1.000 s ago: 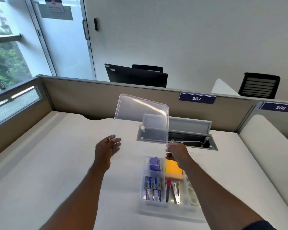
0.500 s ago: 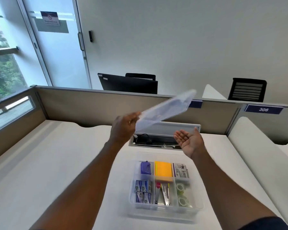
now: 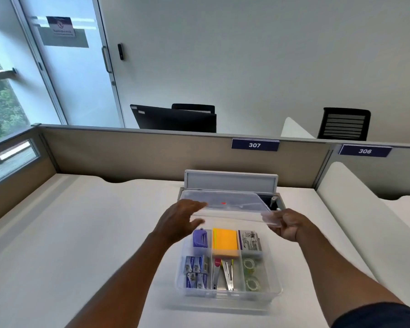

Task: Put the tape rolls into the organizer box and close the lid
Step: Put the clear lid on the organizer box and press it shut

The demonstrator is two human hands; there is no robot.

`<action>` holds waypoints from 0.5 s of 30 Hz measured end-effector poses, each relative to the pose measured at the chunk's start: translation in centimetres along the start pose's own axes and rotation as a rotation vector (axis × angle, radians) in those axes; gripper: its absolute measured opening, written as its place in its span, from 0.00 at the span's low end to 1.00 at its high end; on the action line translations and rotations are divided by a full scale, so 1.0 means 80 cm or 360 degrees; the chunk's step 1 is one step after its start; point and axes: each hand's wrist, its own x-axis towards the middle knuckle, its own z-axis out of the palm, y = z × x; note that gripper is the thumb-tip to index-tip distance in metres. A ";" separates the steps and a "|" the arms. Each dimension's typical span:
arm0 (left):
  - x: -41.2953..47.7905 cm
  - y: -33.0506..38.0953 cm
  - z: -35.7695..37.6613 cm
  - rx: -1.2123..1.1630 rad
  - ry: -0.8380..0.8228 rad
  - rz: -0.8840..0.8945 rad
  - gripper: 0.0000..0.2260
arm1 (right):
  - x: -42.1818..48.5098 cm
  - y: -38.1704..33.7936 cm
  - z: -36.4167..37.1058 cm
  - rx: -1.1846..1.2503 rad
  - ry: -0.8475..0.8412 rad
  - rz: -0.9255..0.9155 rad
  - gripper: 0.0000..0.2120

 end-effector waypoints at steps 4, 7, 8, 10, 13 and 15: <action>-0.021 -0.015 0.020 -0.0867 -0.0327 -0.0901 0.47 | 0.012 0.024 -0.016 -0.0233 0.0235 0.0069 0.11; -0.043 -0.033 0.037 -0.1160 -0.0163 -0.1512 0.39 | 0.017 0.041 -0.029 -0.0381 0.0324 0.0095 0.14; -0.051 -0.037 0.042 -0.1365 -0.0166 -0.1630 0.33 | 0.018 0.046 -0.032 -0.0408 0.0357 0.0086 0.12; -0.065 -0.040 0.051 -0.1643 -0.0208 -0.1716 0.21 | 0.020 0.055 -0.034 -0.0458 0.0421 0.0067 0.08; -0.072 -0.043 0.066 -0.1632 -0.0136 -0.1754 0.14 | 0.019 0.065 -0.034 -0.0571 0.0515 0.0021 0.08; -0.072 -0.042 0.072 -0.1564 -0.0107 -0.1764 0.13 | 0.015 0.071 -0.037 -0.0661 0.0586 -0.0024 0.08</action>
